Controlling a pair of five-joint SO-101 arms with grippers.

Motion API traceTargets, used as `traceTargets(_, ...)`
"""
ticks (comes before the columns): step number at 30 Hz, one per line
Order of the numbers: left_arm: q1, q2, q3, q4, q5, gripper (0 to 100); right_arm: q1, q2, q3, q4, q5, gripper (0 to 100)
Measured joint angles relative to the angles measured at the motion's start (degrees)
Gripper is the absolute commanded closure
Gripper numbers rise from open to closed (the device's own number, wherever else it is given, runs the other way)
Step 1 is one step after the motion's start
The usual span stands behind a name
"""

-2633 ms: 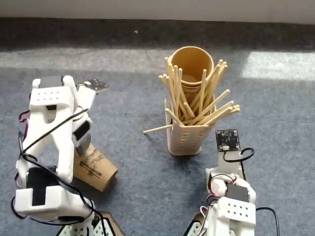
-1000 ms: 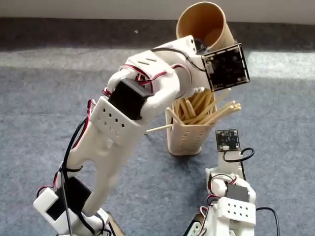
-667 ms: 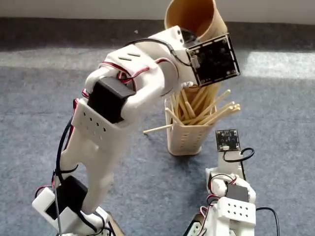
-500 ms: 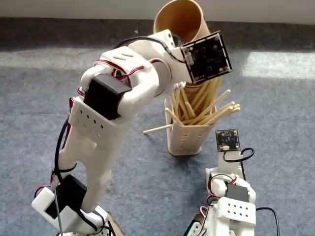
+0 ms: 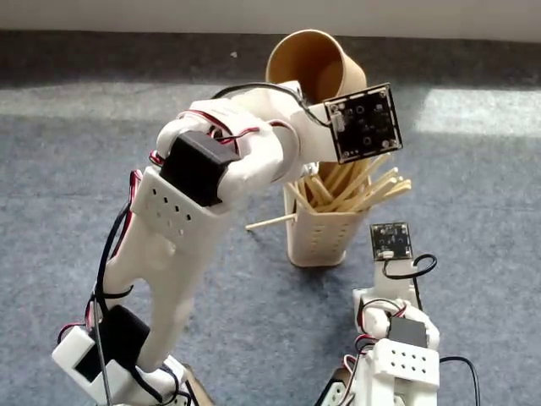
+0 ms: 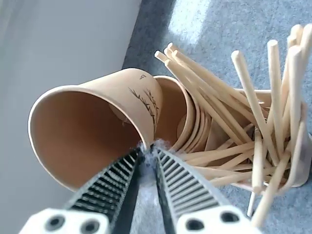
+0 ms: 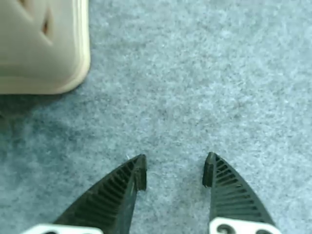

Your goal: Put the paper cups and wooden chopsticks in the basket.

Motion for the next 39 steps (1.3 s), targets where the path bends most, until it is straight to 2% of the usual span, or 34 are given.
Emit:
traceTargets(8,0.0,0.0,0.2,-3.8,-0.2,100,0.0,0.0,0.0,0.0,0.0,79.6)
traceTargets(12,0.0,0.1,-1.1,-3.7,-2.5,100,0.0,0.0,0.0,0.0,0.0,79.6)
traceTargets(23,-0.1,0.2,-12.0,9.1,-2.9,100,0.0,0.0,0.0,0.0,0.0,79.6)
traceTargets(28,-0.1,0.5,-12.0,10.2,-5.0,99,0.0,0.0,0.0,0.0,0.0,79.6)
traceTargets(33,-0.1,3.7,-12.0,10.2,-5.4,89,0.0,0.0,0.0,0.0,0.0,79.6)
traceTargets(39,-0.1,3.8,-14.9,10.2,-4.7,91,0.0,0.0,0.0,0.0,0.0,79.6)
